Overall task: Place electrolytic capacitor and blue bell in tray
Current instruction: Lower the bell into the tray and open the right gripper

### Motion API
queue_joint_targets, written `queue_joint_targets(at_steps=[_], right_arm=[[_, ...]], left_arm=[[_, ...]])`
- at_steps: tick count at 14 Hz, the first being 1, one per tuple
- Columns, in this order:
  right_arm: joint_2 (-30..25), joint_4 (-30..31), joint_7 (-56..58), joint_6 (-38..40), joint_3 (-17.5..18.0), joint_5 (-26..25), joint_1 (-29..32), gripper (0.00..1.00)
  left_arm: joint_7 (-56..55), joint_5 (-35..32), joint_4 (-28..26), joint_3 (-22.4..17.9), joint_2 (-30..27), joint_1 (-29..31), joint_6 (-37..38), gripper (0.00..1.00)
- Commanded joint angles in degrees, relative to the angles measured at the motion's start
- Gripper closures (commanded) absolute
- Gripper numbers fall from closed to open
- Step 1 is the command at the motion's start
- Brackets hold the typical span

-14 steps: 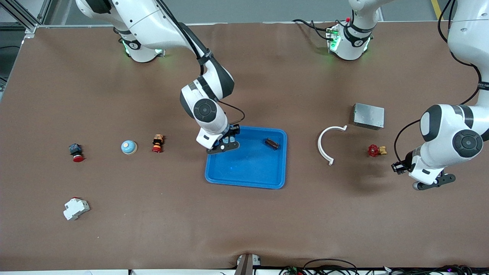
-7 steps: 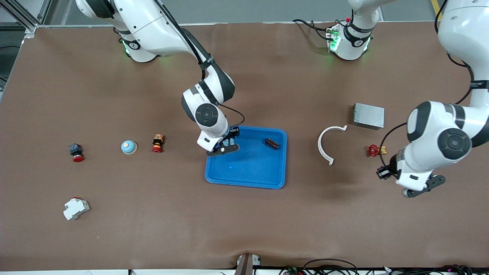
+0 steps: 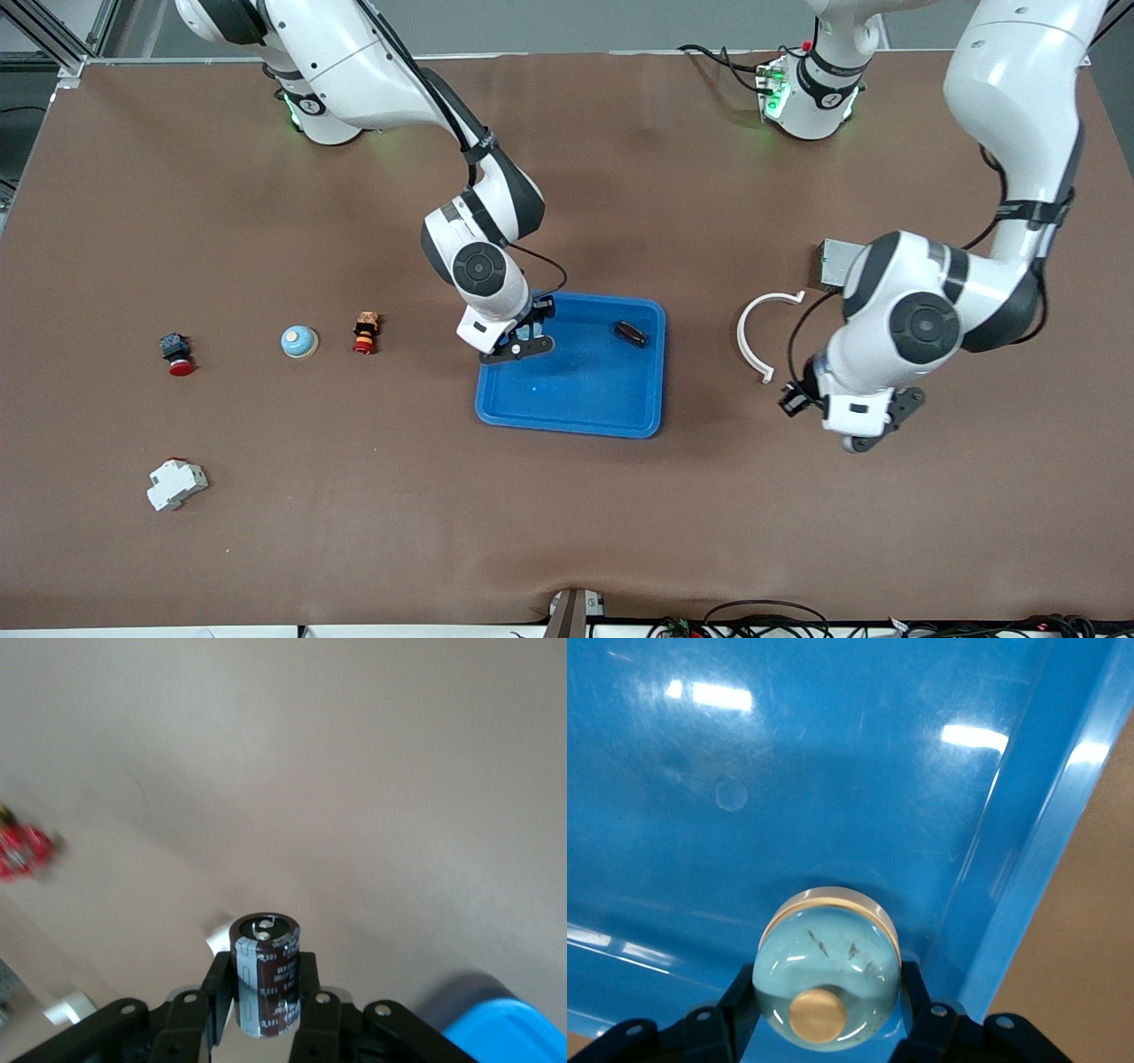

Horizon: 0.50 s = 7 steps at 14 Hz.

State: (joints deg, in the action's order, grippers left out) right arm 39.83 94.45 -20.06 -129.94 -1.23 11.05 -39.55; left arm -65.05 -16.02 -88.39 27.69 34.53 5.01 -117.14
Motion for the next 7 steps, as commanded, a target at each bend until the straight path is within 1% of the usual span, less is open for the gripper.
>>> queue_joint_targets(at_steps=[1,2,3,7], right_arm=[[1.39,-2.34,-0.51,0.39,0.18,0.11,0.00,0.29],[1.39,-2.34,-0.51,0.39,0.18,0.11,-0.01,0.13],[1.30,-2.34,-0.69,0.39,0.18,0.11,-0.01,0.00],[-0.01,-3.22,-0.51,1.27,0.18,0.20,0.08,0.00]], left_arm=[[-8.22,0.82,4.09,-0.09,2.99,-4.47,0.78,1.00],[-10.69,0.82,5.50,-0.18,4.39,-5.88,0.69,1.00],[-12.72,0.73,6.73,-0.26,5.54,-7.11,0.51,1.00],[-17.73,0.64,7.18,-0.53,7.22,-9.75,-2.12,1.00]])
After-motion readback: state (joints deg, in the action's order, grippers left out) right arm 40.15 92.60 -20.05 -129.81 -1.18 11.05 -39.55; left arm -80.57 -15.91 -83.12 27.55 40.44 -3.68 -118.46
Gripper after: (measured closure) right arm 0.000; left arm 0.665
